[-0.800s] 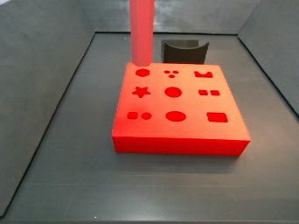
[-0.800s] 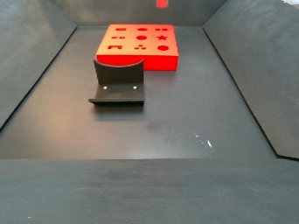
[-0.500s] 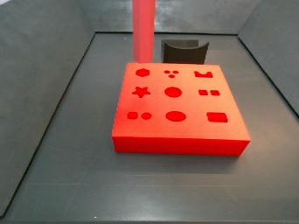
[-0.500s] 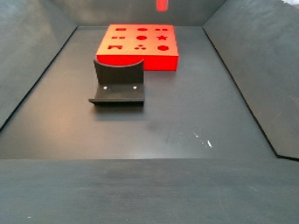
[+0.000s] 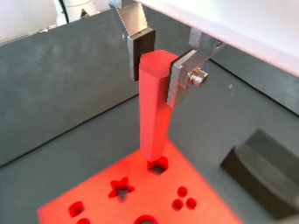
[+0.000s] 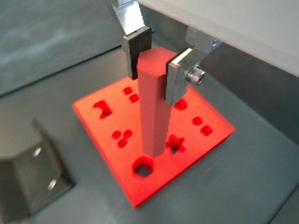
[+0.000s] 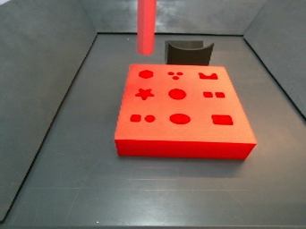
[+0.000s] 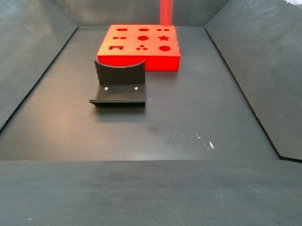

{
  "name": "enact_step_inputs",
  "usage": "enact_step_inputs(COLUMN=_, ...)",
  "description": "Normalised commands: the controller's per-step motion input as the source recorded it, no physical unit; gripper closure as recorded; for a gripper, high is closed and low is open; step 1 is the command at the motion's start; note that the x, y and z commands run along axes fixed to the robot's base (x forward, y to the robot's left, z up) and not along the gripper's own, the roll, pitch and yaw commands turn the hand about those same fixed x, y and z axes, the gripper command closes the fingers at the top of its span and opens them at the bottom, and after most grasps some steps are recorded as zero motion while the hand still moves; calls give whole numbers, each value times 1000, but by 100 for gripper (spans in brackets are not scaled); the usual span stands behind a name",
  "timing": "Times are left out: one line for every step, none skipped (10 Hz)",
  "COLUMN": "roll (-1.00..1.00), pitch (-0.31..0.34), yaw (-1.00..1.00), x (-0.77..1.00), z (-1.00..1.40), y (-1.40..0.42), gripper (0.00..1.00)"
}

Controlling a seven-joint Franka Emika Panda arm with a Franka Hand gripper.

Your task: Insert the hexagon object.

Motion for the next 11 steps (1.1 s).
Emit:
enact_step_inputs(roll=1, pitch=-190, yaw=631, x=0, z=-754, y=394, gripper=100)
enact_step_inputs(roll=64, pitch=-243, yaw=531, x=-17, z=-740, y=134, gripper=100)
enact_step_inputs(roll=70, pitch=-251, yaw=397, x=-26, z=-489, y=0, gripper=100)
enact_step_inputs(roll=86, pitch=-207, yaw=434, x=-31, z=-257, y=0, gripper=100)
enact_step_inputs(roll=159, pitch=-129, yaw=391, x=0, z=-106, y=-14, gripper=100)
enact_step_inputs(roll=213, pitch=-79, yaw=357, x=0, z=-34, y=-46, gripper=100)
enact_step_inputs(roll=279, pitch=-13, yaw=289, x=-29, z=0, y=-97, gripper=100)
enact_step_inputs(roll=244, pitch=0, yaw=177, x=-37, z=-37, y=-189, gripper=100)
enact_step_inputs(roll=251, pitch=0, yaw=143, x=0, z=-57, y=-229, gripper=100)
enact_step_inputs(roll=216, pitch=0, yaw=80, x=0, z=-83, y=-169, gripper=100)
enact_step_inputs(roll=131, pitch=7, yaw=0, x=29, z=-169, y=-60, gripper=100)
